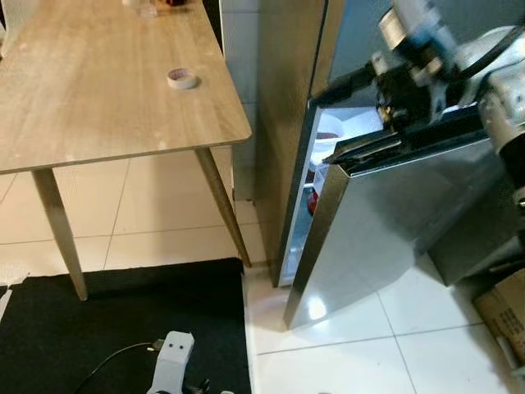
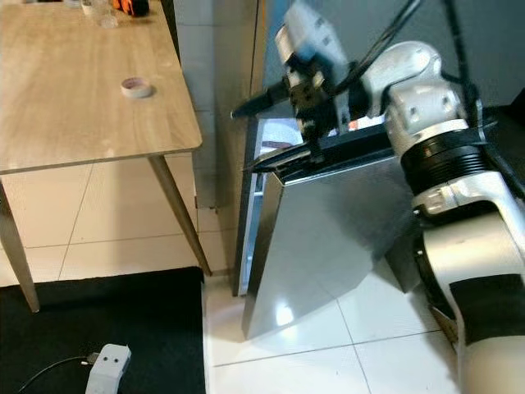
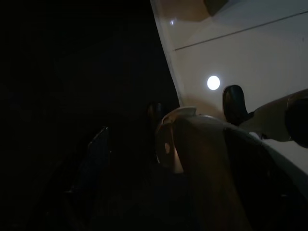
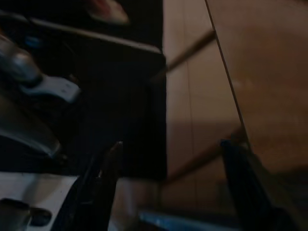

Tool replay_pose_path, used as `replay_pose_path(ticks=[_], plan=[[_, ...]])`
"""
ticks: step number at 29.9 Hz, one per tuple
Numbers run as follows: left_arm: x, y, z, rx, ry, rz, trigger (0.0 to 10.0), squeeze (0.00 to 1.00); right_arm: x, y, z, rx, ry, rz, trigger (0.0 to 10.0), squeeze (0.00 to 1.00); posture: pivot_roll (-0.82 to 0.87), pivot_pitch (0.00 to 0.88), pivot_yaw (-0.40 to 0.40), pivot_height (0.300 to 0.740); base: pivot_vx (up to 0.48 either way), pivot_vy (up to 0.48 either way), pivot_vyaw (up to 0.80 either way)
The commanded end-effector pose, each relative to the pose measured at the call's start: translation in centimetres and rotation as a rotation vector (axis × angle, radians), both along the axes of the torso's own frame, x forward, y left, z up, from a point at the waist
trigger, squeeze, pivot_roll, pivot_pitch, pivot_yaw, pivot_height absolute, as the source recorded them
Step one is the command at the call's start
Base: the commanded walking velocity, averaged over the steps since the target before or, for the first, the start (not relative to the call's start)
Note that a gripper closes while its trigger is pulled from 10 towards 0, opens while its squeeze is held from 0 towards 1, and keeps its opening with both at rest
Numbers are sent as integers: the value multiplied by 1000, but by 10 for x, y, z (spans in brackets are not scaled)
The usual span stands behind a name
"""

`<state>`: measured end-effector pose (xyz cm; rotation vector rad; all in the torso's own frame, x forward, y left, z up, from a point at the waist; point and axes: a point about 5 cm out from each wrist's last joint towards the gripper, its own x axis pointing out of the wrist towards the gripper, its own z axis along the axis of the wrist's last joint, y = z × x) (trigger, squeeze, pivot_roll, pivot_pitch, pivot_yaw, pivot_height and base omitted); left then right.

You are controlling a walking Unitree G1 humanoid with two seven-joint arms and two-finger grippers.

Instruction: Restocking fridge

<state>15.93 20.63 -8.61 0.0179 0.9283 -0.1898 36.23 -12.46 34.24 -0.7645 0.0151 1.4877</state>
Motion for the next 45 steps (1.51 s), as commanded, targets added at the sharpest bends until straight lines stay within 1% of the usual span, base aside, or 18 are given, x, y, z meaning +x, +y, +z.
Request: replay_pose_path(ticks=[1, 8, 12, 14, 19, 20, 21, 22, 23, 28, 31, 36, 37, 38, 41, 43, 44, 45], plan=[[-7, -6, -5, -17, 36, 14, 10000, 0, 3, -1, -1, -27, 8, -49, 0, 0, 12, 0, -87, 740, 0, 0, 0], [-8, -7, -6, -20, 43, 24, 10000, 0, 10, 2, -10, -45, 33, -99, 0, 0, 10, 0, -86, 740, 0, 0, 0], [-9, -6, -6, -16, 50, 29, 10000, 0, 15, 10, -19, -13, 78, -130, 0, 0, 6, 0, -84, 740, 0, 0, 0], [-8, -6, -6, -13, 52, 32, 10000, 0, 23, 17, -32, 22, 108, -227, 0, 0, 8, 0, -84, 740, 0, 0, 0], [-7, -6, -5, -13, 52, 36, 10000, 0, 32, 18, -41, 59, 119, -347, 0, 0, 10, 0, -83, 740, 0, 0, 0], [-6, -6, -5, -13, 52, 37, 10000, 0, 34, 18, -44, 66, 117, -378, 706, 0, 11, 0, -84, 740, 0, 0, 0], [-6, -6, -5, -13, 52, 38, 10000, 0, 36, 18, -46, 76, 123, -407, 5412, 0, 11, 0, -84, 740, 0, 0, 0], [-6, -6, -5, -13, 52, 39, 10000, 0, 37, 18, -48, 83, 126, -427, 5412, 0, 11, 0, -84, 740, 0, 0, 0], [-6, -6, -5, -13, 52, 40, 10000, 0, 38, 18, -50, 91, 124, -450, 10000, 0, 12, 0, -85, 740, 0, 0, 0], [-5, -6, -5, -14, 53, 45, 10000, 0, 45, 16, -55, 113, 91, -563, 10000, 0, 12, 0, -88, 740, 0, 0, 0], [-6, -7, -6, -17, 55, 47, 10000, 0, 51, 10, -64, 56, 12, -686, 10000, 0, 10, 0, -89, 740, 0, 0, 0], [-7, -8, -6, -18, 58, 47, 10000, 0, 54, 7, -71, 11, -40, -739, 10000, 0, 9, 0, -93, 740, 0, 0, 0], [-8, -9, -7, -19, 60, 48, 10000, 0, 54, 5, -76, -34, -74, -751, 10000, 0, 11, 0, -97, 740, 0, 0, 0], [-8, -9, -7, -19, 60, 48, 10000, 0, 54, 5, -76, -34, -74, -751, 10000, 0, 11, 0, -97, 740, 0, 0, 0], [-9, -11, -7, -22, 63, 47, 10000, 0, 54, -1, -91, -187, -161, -749, 10000, 0, 13, 0, -99, 740, 0, 0, 0], [-10, -12, -8, -22, 64, 47, 10000, 0, 52, -6, -101, -283, -174, -716, 10000, 0, 14, 0, -101, 740, 0, 0, 0], [-10, -12, -8, -22, 64, 47, 10000, 0, 52, -6, -101, -283, -174, -716, 10000, 0, 14, 0, -101, 740, 0, 0, 0], [-10, -12, -8, -22, 64, 47, 10000, 0, 50, -10, -108, -353, -177, -684, 10000, 0, 14, 0, -101, 740, 0, 0, 0]])
